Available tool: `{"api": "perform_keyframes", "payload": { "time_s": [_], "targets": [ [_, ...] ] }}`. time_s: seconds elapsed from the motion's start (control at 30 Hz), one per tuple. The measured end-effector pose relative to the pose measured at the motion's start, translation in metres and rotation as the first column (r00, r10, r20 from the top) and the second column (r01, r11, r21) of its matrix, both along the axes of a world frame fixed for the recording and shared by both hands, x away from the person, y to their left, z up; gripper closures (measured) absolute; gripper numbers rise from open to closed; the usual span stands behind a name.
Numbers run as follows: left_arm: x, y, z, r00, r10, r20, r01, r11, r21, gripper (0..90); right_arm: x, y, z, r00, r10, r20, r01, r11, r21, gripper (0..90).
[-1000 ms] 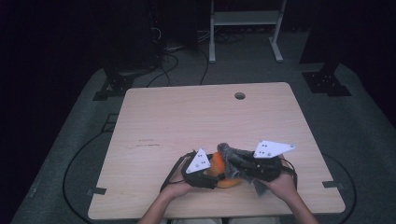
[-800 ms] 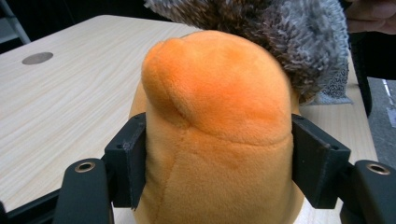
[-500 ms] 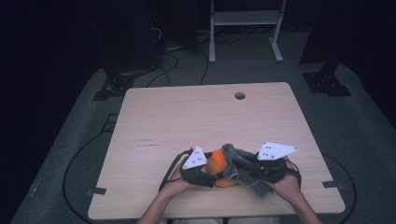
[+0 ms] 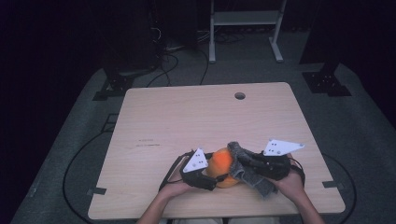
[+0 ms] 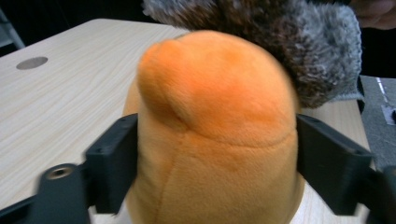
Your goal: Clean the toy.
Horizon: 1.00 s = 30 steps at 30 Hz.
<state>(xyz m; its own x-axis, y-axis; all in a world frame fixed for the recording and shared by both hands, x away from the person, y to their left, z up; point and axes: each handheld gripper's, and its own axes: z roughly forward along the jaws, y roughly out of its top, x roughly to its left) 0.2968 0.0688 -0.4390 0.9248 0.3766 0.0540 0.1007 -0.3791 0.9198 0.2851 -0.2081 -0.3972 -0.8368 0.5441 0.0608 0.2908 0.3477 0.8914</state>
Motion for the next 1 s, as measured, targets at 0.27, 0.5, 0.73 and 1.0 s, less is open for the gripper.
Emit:
{"api": "perform_keyframes", "payload": {
  "time_s": [0.27,0.5,0.73,1.0],
  "targets": [
    [-0.003,-0.004,-0.003,0.9989,-0.047,-0.006,0.047,0.9986,0.025,21.8,-0.005,-0.001,0.006,0.9992,0.039,0.005,-0.039,0.9991,0.016,77.5],
    [-0.013,-0.009,-0.005,0.9933,-0.101,0.055,0.098,0.9930,0.067,22.9,0.001,-0.007,0.008,0.9997,0.016,-0.015,-0.017,0.9998,-0.008,77.1],
    [-0.014,-0.009,-0.006,0.9914,-0.115,0.063,0.110,0.9916,0.068,22.3,0.008,-0.034,-0.006,0.9963,-0.019,-0.084,0.020,0.9998,0.006,77.5],
    [-0.020,-0.014,-0.007,0.9873,-0.126,0.097,0.117,0.9889,0.091,20.1,0.000,-0.008,0.008,0.9952,0.072,-0.066,-0.072,0.9973,-0.007,77.3]
  ]
}}
